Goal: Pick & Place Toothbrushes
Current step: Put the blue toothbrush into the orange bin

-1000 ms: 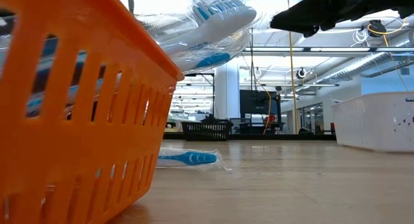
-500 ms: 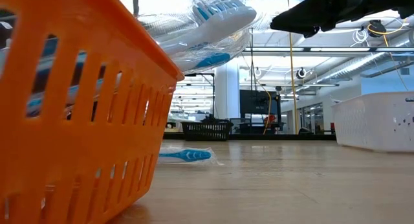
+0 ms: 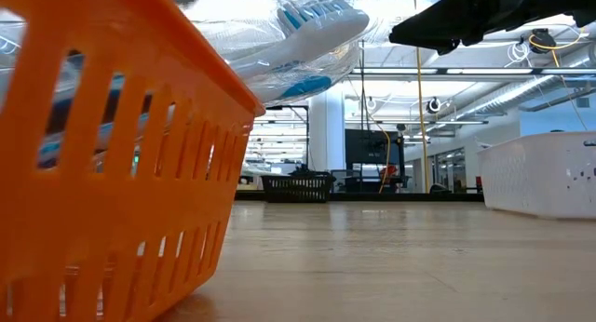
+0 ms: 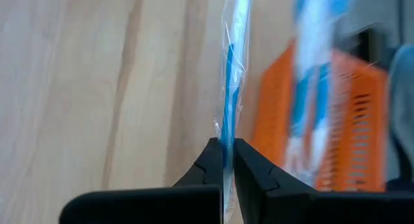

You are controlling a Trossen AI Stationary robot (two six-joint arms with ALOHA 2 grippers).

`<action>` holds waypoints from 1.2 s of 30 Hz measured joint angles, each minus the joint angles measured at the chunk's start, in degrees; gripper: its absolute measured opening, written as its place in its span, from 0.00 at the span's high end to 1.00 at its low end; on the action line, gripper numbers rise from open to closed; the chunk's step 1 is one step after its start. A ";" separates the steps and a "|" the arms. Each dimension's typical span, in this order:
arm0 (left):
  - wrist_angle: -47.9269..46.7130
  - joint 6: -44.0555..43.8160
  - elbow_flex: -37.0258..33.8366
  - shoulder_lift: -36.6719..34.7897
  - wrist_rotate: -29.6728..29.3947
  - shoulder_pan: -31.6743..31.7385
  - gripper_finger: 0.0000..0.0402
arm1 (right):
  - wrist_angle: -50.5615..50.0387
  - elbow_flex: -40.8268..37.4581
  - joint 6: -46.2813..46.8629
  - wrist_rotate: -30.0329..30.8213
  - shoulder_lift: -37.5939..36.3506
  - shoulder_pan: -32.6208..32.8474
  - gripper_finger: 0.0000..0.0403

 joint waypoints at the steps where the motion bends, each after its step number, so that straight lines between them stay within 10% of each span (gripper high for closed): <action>1: 0.70 -0.03 0.00 -0.70 -0.72 -0.50 0.98 | 0.00 0.00 -0.01 0.00 0.00 0.01 0.72; 17: 20.83 -5.78 0.09 0.09 -6.61 -8.09 0.97 | 0.04 0.02 -0.01 0.02 0.00 0.00 0.72; 36: 24.93 -12.08 0.05 8.02 6.27 -6.90 0.93 | -0.44 0.02 0.00 0.02 0.00 0.00 0.72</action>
